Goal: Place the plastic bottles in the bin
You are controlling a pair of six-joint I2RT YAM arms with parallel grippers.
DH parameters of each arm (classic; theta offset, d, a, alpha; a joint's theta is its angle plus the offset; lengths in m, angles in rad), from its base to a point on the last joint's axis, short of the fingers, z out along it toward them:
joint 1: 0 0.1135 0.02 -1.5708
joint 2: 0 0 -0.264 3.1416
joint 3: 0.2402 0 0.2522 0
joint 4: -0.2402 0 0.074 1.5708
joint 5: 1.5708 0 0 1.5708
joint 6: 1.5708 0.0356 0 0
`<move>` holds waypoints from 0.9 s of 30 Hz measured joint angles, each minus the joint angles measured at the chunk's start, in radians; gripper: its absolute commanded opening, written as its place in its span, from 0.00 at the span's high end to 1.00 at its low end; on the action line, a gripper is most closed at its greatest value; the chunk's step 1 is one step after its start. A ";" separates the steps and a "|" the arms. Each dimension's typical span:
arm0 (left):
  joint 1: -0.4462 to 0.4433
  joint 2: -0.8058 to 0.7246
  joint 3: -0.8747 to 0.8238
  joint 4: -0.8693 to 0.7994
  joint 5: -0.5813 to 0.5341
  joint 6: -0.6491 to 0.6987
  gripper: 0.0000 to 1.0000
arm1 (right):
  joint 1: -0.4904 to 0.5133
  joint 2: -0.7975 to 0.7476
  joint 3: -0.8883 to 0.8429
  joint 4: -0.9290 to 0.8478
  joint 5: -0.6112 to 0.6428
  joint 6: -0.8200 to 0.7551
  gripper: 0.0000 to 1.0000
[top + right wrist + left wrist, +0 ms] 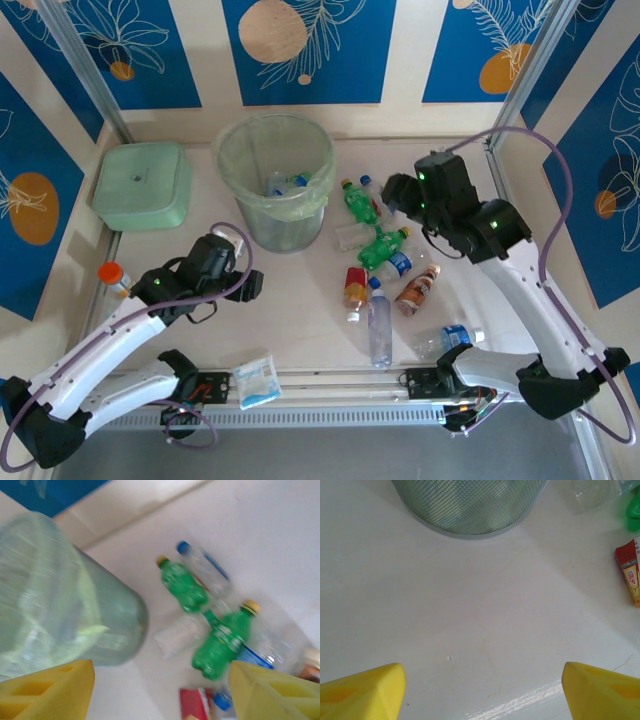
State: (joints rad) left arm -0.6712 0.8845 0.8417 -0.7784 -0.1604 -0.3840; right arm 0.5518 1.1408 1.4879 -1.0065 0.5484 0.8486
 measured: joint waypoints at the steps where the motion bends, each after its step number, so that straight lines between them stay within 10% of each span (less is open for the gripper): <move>1: 0.000 0.000 0.000 0.000 0.002 0.000 0.19 | -0.004 -0.018 -0.024 -0.032 0.003 0.020 0.28; 27: 0.002 -0.005 0.000 0.016 0.068 0.026 0.19 | -0.082 -0.148 -0.586 -0.409 -0.106 0.696 0.28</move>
State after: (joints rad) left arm -0.6697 0.8799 0.8413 -0.7624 -0.0929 -0.3576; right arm 0.4694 0.9932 0.9016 -1.4151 0.4419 1.5444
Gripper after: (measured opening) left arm 0.814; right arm 0.714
